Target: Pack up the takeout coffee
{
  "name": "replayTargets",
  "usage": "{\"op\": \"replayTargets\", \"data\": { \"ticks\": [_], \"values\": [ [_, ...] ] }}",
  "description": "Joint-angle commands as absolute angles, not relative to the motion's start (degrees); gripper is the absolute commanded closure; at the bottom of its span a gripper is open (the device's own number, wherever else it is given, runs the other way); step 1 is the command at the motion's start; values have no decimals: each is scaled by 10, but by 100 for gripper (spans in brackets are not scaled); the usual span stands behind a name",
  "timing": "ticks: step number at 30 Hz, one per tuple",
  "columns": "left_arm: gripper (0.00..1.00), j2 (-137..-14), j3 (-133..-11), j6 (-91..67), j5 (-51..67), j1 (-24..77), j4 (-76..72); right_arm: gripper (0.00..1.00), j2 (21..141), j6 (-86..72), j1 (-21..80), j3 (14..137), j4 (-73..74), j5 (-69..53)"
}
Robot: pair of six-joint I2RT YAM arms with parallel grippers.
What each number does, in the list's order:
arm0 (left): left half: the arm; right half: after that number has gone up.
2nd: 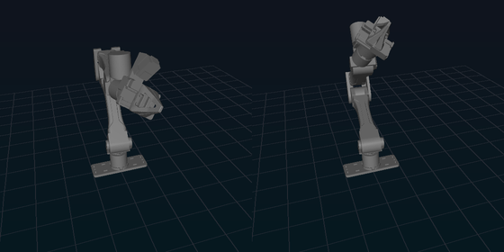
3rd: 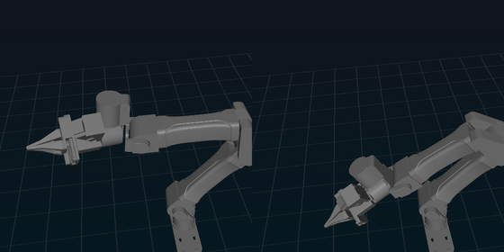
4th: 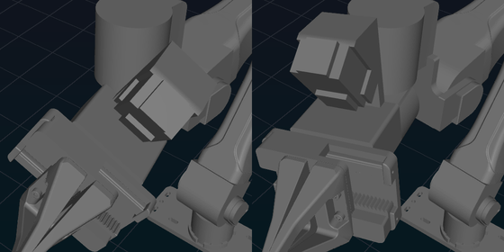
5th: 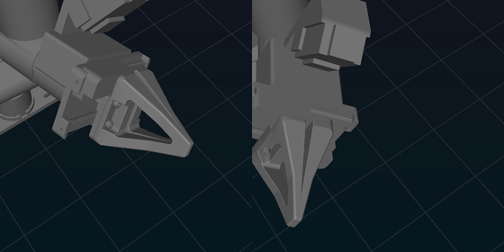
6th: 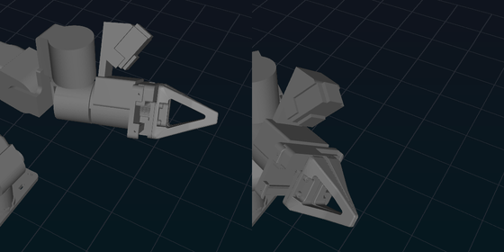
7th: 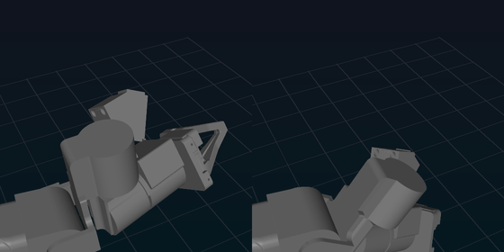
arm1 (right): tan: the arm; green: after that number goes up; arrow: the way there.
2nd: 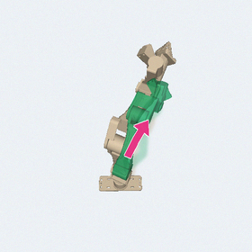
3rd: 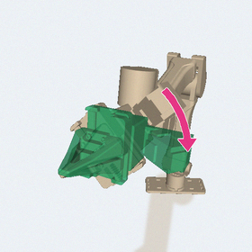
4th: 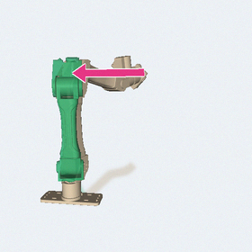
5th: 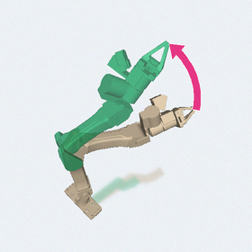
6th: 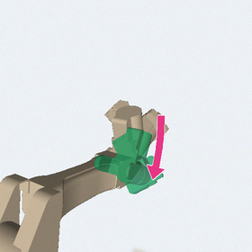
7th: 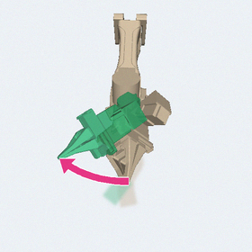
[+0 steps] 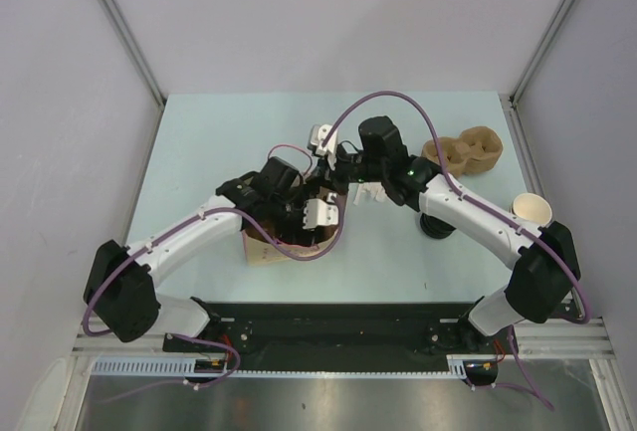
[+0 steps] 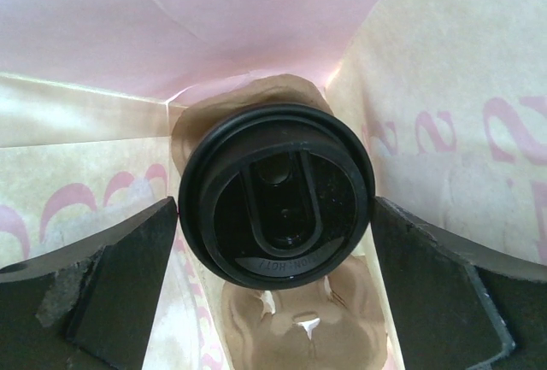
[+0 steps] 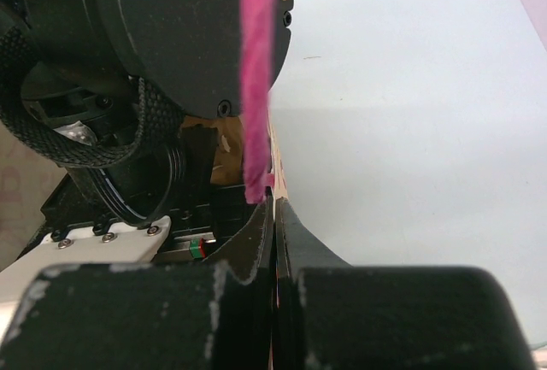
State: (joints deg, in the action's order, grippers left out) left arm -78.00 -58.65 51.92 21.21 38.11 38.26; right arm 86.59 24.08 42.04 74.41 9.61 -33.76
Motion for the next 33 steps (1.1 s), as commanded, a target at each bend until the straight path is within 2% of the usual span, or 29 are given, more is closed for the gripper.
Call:
{"op": "replayTargets", "data": {
  "ticks": [1,22,33],
  "values": [
    [0,-734,-632,512,230,378,356,100,868,249,423,744,158,-332],
    [2,-704,-629,582,246,378,424,100,877,237,422,744,137,-271],
    [3,-698,-620,585,239,381,419,100,886,219,406,759,149,-294]
  ]
}}
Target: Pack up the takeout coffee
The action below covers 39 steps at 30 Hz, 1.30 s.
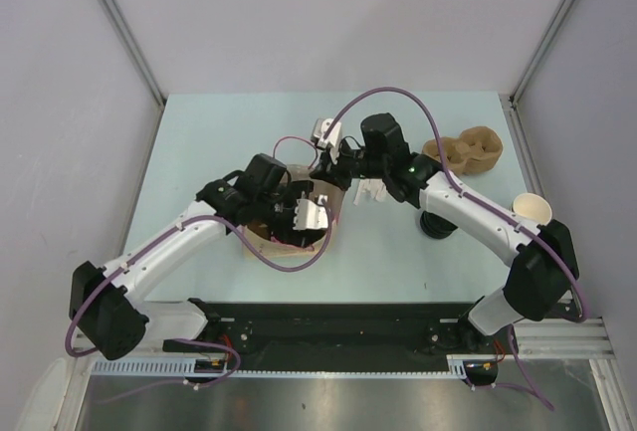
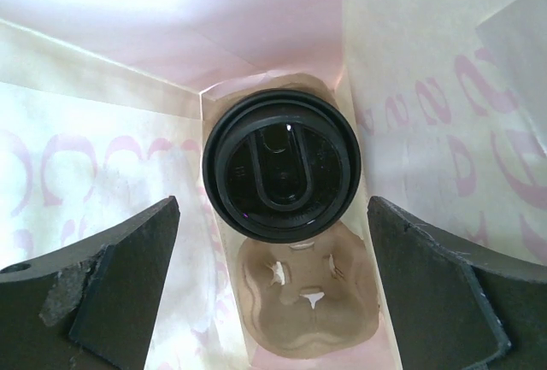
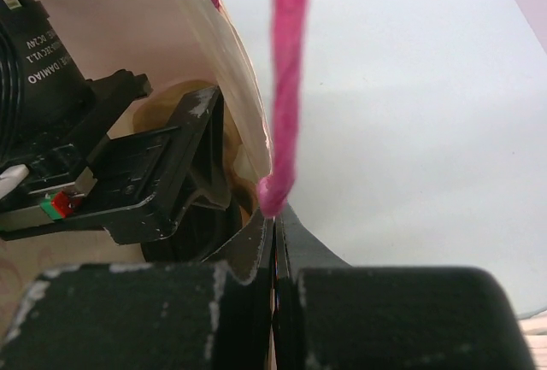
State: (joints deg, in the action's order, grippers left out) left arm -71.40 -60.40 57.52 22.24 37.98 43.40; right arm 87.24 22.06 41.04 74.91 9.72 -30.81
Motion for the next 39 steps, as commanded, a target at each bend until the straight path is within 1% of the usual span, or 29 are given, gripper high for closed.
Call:
{"op": "replayTargets", "data": {
  "ticks": [1,8,10,17,22,25,33,39],
  "values": [
    [2,-698,-624,578,239,381,416,100,886,223,406,759,152,-297],
    [1,-700,-682,568,247,380,445,100,889,238,406,759,151,-294],
    [0,-715,-722,560,260,376,488,100,889,243,405,759,149,-290],
    [0,-722,-770,549,268,367,520,100,892,247,403,760,146,-283],
    [0,-759,-873,538,294,334,579,100,900,244,396,772,155,-284],
    [0,-758,-903,537,298,328,585,100,913,243,388,792,163,-285],
    [1,-747,-919,527,267,309,553,100,953,244,368,858,195,-295],
    [1,-732,-906,449,246,272,457,100,966,258,367,881,209,-297]
  ]
}}
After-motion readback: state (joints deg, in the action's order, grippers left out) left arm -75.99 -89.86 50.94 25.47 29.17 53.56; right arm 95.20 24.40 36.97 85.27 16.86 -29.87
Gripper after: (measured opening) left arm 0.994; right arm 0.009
